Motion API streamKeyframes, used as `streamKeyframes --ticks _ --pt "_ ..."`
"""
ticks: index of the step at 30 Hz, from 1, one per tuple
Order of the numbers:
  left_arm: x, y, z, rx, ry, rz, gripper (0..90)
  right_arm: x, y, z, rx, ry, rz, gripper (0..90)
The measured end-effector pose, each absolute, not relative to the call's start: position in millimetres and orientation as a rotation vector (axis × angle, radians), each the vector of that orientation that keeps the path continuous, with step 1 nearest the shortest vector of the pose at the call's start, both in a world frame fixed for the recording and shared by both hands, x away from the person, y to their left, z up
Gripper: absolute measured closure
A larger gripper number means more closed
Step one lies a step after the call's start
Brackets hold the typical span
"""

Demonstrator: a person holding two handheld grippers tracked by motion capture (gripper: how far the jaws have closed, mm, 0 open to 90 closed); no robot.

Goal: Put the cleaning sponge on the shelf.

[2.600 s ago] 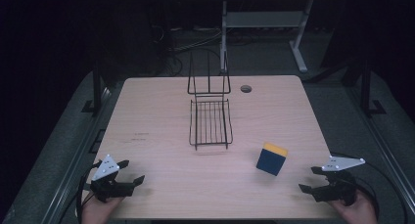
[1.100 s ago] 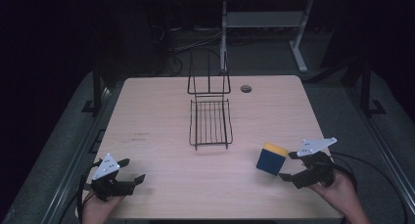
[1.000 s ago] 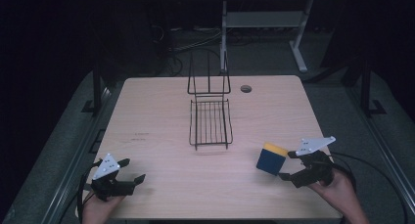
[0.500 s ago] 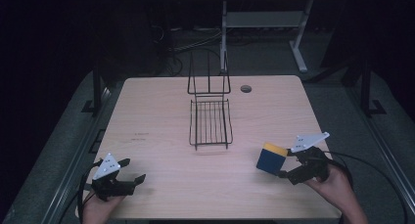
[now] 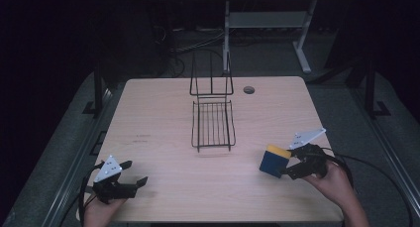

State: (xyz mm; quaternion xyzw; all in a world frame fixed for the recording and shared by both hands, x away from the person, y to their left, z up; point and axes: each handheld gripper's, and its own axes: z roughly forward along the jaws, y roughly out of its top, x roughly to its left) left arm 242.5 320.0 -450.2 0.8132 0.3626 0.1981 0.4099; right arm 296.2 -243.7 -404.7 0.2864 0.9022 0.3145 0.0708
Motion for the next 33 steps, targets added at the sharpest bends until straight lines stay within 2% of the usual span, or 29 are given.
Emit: streamKeyframes --ticks 15,33 --pt "242 320 -450 2.045 0.913 0.498 16.3 298 -242 -406 0.855 2.74 0.939 55.3" --pt "243 320 -450 2.041 0.911 0.498 16.3 306 -225 -390 0.777 2.758 0.943 56.4"
